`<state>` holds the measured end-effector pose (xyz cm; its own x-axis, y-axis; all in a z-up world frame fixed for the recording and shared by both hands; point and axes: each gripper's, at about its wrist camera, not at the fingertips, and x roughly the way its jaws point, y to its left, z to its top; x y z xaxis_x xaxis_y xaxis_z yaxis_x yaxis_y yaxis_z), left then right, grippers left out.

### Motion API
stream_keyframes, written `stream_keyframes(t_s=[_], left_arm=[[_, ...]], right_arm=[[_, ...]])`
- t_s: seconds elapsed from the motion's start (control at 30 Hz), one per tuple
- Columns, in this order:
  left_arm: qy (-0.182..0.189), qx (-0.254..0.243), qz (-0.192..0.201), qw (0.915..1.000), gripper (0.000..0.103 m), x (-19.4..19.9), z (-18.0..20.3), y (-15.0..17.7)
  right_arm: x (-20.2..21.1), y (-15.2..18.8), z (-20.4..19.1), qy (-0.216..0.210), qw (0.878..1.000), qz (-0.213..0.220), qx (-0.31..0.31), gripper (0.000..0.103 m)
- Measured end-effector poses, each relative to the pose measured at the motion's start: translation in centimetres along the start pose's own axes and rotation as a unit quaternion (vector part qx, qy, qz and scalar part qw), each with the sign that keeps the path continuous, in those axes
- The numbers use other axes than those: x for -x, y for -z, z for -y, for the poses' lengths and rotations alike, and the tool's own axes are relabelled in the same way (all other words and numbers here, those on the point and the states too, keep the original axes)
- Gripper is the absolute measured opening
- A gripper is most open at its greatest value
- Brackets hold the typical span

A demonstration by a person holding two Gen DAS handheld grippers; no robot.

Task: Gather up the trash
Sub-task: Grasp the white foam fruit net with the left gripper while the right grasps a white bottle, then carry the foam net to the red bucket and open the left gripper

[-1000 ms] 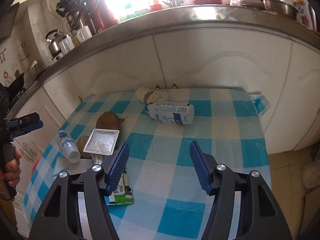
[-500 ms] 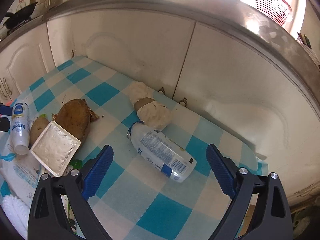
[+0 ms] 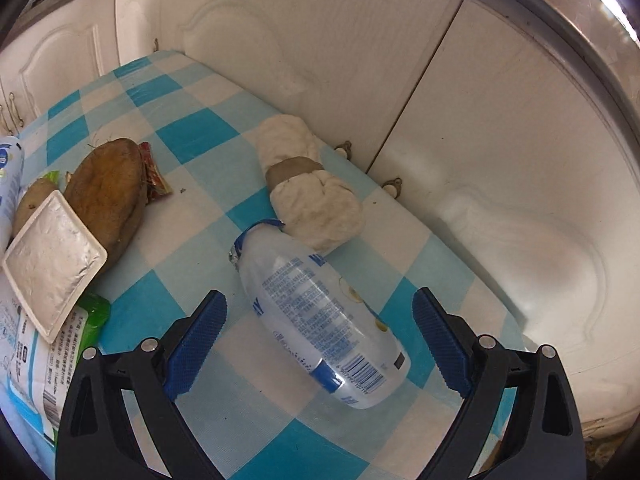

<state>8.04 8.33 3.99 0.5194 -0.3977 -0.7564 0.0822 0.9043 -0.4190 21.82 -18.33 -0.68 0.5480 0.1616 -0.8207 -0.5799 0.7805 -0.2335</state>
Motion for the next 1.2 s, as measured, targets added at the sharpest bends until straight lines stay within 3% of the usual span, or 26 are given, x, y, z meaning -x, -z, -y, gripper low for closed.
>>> stream_keyframes(t_s=[0.03,0.07,0.13,0.3,0.6,0.8,1.03,1.2], left_arm=[[0.003,-0.008,-0.001,1.0000,0.099,0.3,0.0,0.5],[0.008,-0.015,-0.003,0.9999,0.099,0.6,0.0,1.0],[0.025,-0.031,-0.011,0.9992,0.099,1.2,0.0,2.2],[0.057,-0.080,-0.030,0.9947,0.099,2.3,1.4,5.2],[0.121,-0.180,-0.061,0.9743,0.099,2.5,7.3,10.4],[0.133,-0.144,-0.072,0.9779,0.099,-0.3,9.2,11.1],[0.092,-0.105,-0.053,0.9888,0.099,-1.9,11.4,11.1],[0.021,-0.090,-0.051,0.9944,0.099,-3.2,12.5,10.6]], right_arm=[[0.0,0.2,0.0,-0.004,1.000,0.000,0.000,0.089],[0.0,0.5,0.0,-0.005,1.000,-0.004,0.000,0.074],[0.2,0.9,0.2,-0.023,1.000,-0.004,-0.014,0.061],[1.0,2.0,-0.4,-0.038,0.999,0.001,-0.033,0.048],[3.9,4.9,-1.5,-0.053,0.991,0.029,-0.117,0.045],[7.3,8.3,-2.0,-0.064,0.977,0.056,-0.196,0.045],[11.4,12.2,-3.6,-0.063,0.963,0.081,-0.250,0.045],[13.8,14.9,-5.1,-0.064,0.955,0.099,-0.272,0.045]])
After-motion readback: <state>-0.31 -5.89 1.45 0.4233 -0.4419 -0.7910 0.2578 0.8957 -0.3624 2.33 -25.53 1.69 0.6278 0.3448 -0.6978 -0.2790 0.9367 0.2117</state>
